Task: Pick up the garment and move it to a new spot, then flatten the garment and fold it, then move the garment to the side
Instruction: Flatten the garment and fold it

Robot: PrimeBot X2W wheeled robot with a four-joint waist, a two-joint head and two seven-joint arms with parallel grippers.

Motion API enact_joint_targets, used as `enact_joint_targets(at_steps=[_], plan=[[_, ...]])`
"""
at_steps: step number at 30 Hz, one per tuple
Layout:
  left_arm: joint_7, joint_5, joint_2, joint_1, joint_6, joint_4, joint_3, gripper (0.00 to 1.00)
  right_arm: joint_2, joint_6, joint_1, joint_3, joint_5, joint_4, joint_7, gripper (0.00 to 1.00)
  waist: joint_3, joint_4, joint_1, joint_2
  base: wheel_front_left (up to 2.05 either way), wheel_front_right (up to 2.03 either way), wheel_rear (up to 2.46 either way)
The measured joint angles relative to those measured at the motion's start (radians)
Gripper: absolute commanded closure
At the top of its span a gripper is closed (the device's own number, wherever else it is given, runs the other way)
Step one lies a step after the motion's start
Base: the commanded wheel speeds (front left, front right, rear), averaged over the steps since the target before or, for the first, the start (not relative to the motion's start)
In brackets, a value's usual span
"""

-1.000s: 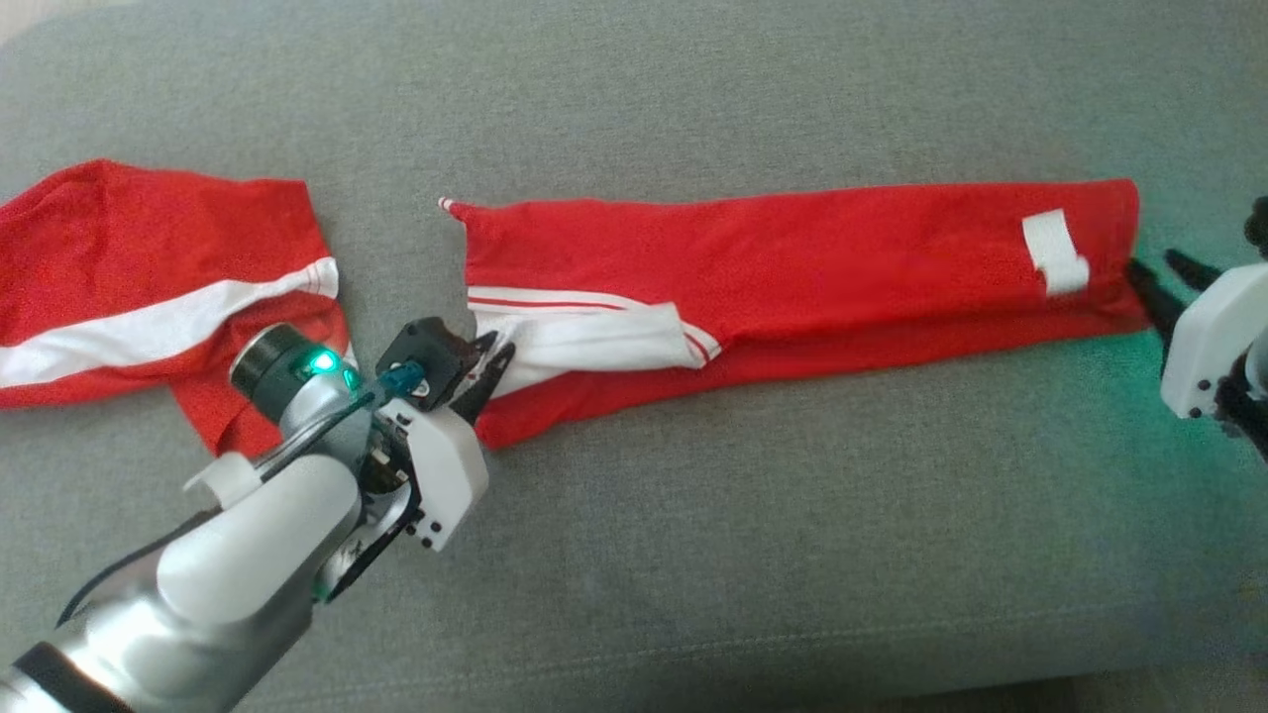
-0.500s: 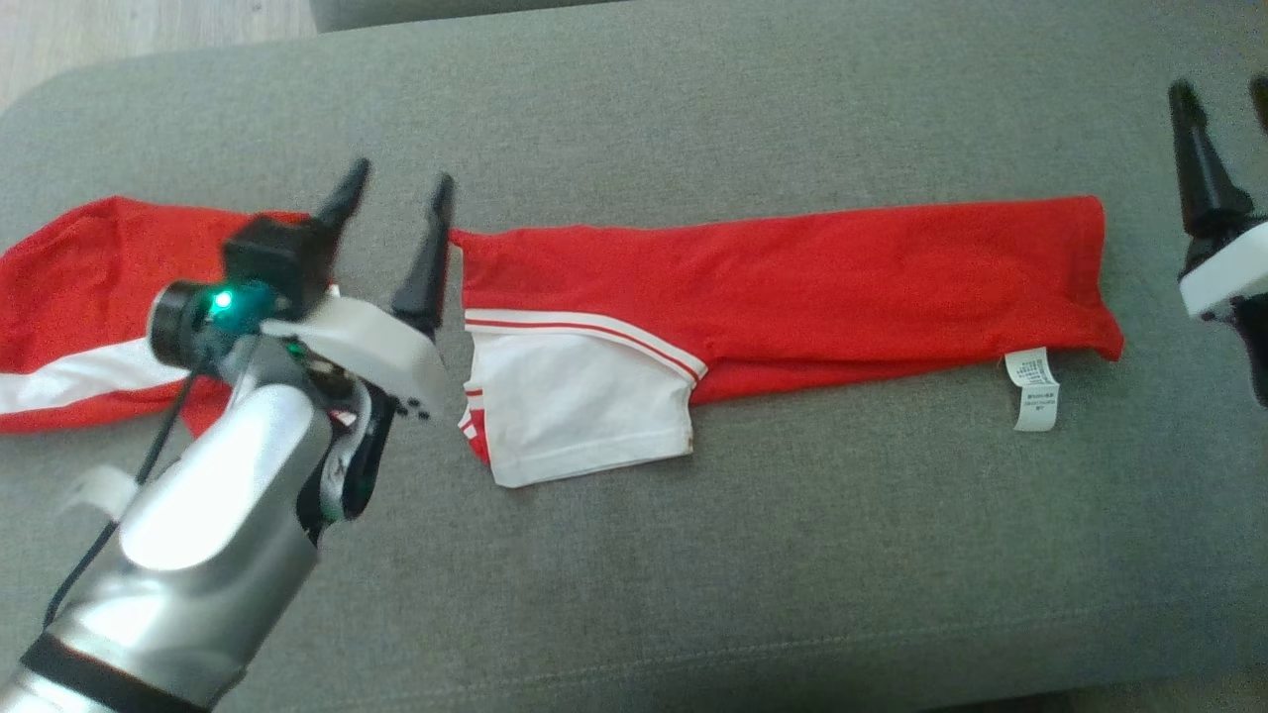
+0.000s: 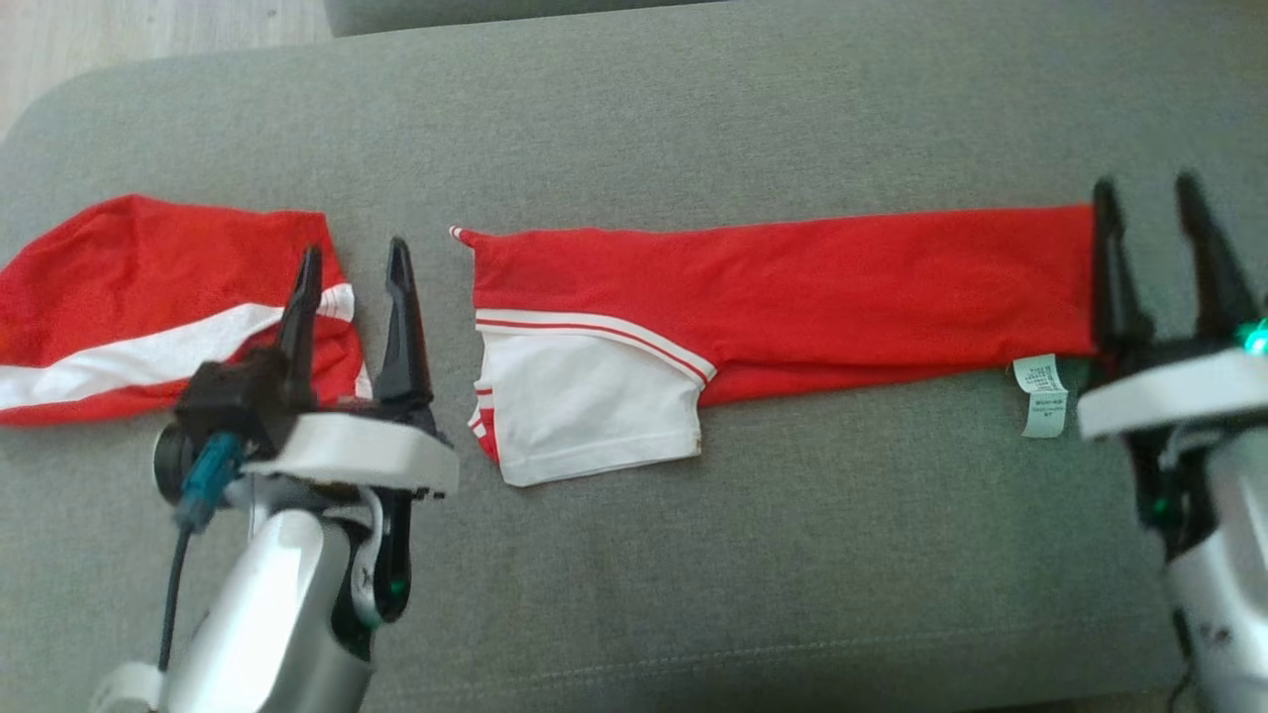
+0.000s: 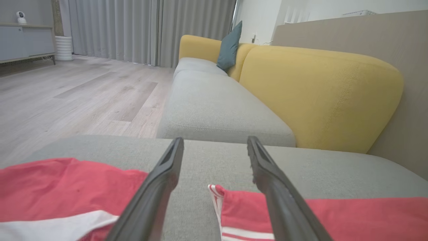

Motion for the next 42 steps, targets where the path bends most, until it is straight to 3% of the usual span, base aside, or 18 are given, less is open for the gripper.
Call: enact_joint_targets(at_steps=[8, 16, 23, 29, 35, 36, 37, 38, 42], plan=[[0.0, 0.097, -0.072, 0.021, -0.107, 0.007, 0.1, 0.0, 0.051, 0.0, 0.035, -0.097, -0.036, 0.053, 0.031, 0.0, 0.029, 0.019, 0.0, 0.0, 0.0, 0.0, 0.0], [0.0, 0.149, -0.113, 0.003, -0.182, 0.037, 0.137, 0.0, 0.134, 0.0, -0.052, -0.338, -0.098, 0.242, 0.181, 0.0, 0.095, 0.039, 0.0, 0.0, 0.0, 0.0, 0.0], [0.0, 0.18, -0.132, -0.025, -0.213, 0.051, 0.18, 0.0, 0.186, 0.0, -0.123, -0.441, -0.159, 0.31, 0.273, 0.0, 0.16, 0.051, 0.0001, 0.0, 0.0, 0.0, 0.0], [0.0, 0.195, -0.139, -0.046, -0.231, 0.052, 0.197, 0.0, 0.19, 0.0, -0.15, -0.509, -0.223, 0.331, 0.311, 0.0, 0.202, 0.051, 0.0002, 0.0, 0.0, 0.0, 0.0], [0.0, 0.204, -0.143, -0.06, -0.243, 0.056, 0.219, 0.0, 0.209, 0.0, -0.18, -0.521, -0.241, 0.321, 0.344, 0.0, 0.223, 0.041, 0.0001, 0.0, 0.0, 0.0, 0.0], [0.0, 0.204, -0.144, -0.061, -0.243, 0.057, 0.221, 0.0, 0.21, 0.0, -0.181, -0.52, -0.241, 0.317, 0.351, 0.15, 0.224, 0.04, 0.0001, 0.0, 0.0, 0.0, 0.0], [0.0, 0.204, -0.145, -0.061, -0.243, 0.058, 0.225, 0.0, 0.21, 0.0, -0.18, -0.518, -0.241, 0.314, 0.355, 0.85, 0.225, 0.038, 0.0001, -0.0001, 0.0, 0.0, 0.0], [0.0, 0.204, -0.146, -0.062, -0.244, 0.06, 0.231, 0.0, 0.211, 0.0, -0.18, -0.515, -0.24, 0.309, 0.363, 1.0, 0.224, 0.037, 0.0001, 0.0, 0.0, 0.0, 0.0], [0.0, 0.205, -0.149, -0.07, -0.245, 0.062, 0.251, 0.0, 0.212, 0.0, -0.178, -0.505, -0.235, 0.291, 0.384, 1.0, 0.218, 0.031, 0.0002, 0.0, 0.0, 0.0, 0.0]])
